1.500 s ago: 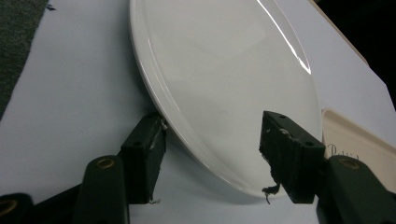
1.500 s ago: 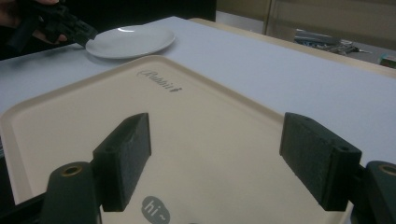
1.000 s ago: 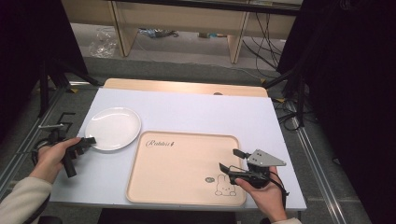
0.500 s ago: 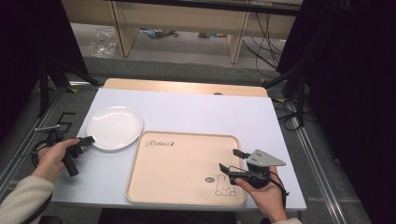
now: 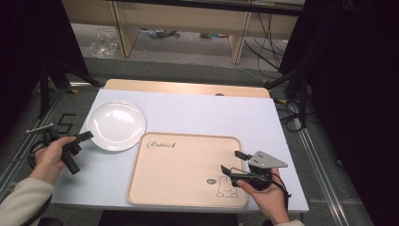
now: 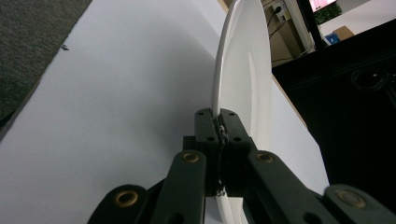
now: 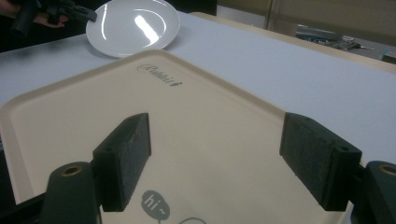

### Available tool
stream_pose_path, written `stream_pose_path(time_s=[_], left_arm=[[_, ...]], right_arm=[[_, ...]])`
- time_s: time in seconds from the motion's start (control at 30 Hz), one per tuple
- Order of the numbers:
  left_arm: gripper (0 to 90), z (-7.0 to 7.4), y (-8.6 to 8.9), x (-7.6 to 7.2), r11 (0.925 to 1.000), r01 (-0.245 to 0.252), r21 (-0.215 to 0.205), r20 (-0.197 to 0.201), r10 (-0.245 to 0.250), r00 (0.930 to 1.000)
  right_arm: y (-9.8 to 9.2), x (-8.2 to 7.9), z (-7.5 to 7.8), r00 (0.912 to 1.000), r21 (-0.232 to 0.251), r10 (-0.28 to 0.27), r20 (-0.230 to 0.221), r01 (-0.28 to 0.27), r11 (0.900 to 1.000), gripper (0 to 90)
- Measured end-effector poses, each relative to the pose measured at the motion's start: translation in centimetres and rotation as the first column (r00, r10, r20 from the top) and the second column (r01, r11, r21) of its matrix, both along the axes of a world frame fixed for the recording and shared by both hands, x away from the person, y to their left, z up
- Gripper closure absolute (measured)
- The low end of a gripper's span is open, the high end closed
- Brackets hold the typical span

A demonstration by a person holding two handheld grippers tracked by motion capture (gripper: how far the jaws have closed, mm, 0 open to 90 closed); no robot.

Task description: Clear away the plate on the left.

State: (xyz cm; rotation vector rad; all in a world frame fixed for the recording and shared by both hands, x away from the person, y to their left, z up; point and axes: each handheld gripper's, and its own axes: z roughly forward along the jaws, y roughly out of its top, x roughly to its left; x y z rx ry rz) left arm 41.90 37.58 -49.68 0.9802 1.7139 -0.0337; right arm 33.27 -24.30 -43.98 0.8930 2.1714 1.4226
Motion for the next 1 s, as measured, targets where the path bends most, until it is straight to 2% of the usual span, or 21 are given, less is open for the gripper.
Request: stream_pose_path(time_s=[0.2,0.23,0.3,0.33,0.37,0.4,0.5,0.57,0.6,0.8,0.83,1.0], left_arm=[[87.2,0.1,0.3,-0.1,0.9996,0.005,-0.028,0.028,-0.004,0.9996],[87.1,0.3,0.2,-0.1,0.9999,-0.007,-0.012,-0.002,0.007,1.0],[87.1,0.3,0.4,-0.1,0.9998,-0.003,-0.018,0.002,0.003,1.0],[87.0,0.1,0.4,-0.1,0.999,-0.001,-0.045,0.027,0.003,0.9996],[87.0,0.1,0.4,-0.1,0.999,-0.001,-0.045,0.027,0.003,0.9996],[87.0,0.0,0.6,-0.1,0.9984,-0.001,-0.057,0.027,0.003,0.9996],[87.0,0.0,0.7,-0.1,0.9973,-0.004,-0.073,0.035,0.006,0.9994],[87.0,0.0,0.7,-0.2,0.9978,-0.009,-0.066,0.027,0.01,0.9996],[87.0,0.2,0.7,-0.2,0.9983,-0.015,-0.056,0.005,0.015,0.9999],[87.0,0.4,1.0,-0.3,0.9977,-0.034,-0.058,0.016,0.035,0.9993],[87.0,0.3,1.1,-0.3,0.9964,-0.033,-0.078,0.032,0.036,0.9988],[87.0,0.5,1.4,-0.4,0.9947,-0.055,-0.087,0.024,0.057,0.9981]], right_arm=[[0.0,0.0,0.0,1.0,-0.001,0.0,-0.001,0.0,1.0,25.6],[-0.1,0.1,0.0,0.9999,-0.01,0.004,0.01,-0.004,1.0,25.6],[-0.1,0.1,0.0,0.9999,-0.01,0.004,0.01,-0.003,1.0,25.6],[-0.1,0.1,0.0,1.0,-0.01,0.004,0.009,-0.004,1.0,25.6],[0.0,0.0,0.0,1.0,-0.002,0.0,-0.002,0.0,1.0,25.6],[-0.1,0.1,0.0,0.9999,-0.011,0.004,0.01,-0.004,1.0,25.6],[0.0,0.0,0.0,1.0,-0.003,-0.001,-0.002,0.001,1.0,25.6],[0.0,0.0,0.0,1.0,-0.005,-0.002,-0.001,0.002,1.0,25.6],[0.0,0.0,0.0,1.0,-0.005,-0.002,-0.003,0.002,1.0,25.6],[-0.1,0.1,0.0,1.0,-0.014,0.001,0.008,-0.001,1.0,25.7],[-0.1,0.1,0.0,1.0,-0.013,0.001,0.008,-0.001,1.0,25.7],[-0.1,0.1,0.0,1.0,-0.012,0.0,0.008,0.0,1.0,25.6]])
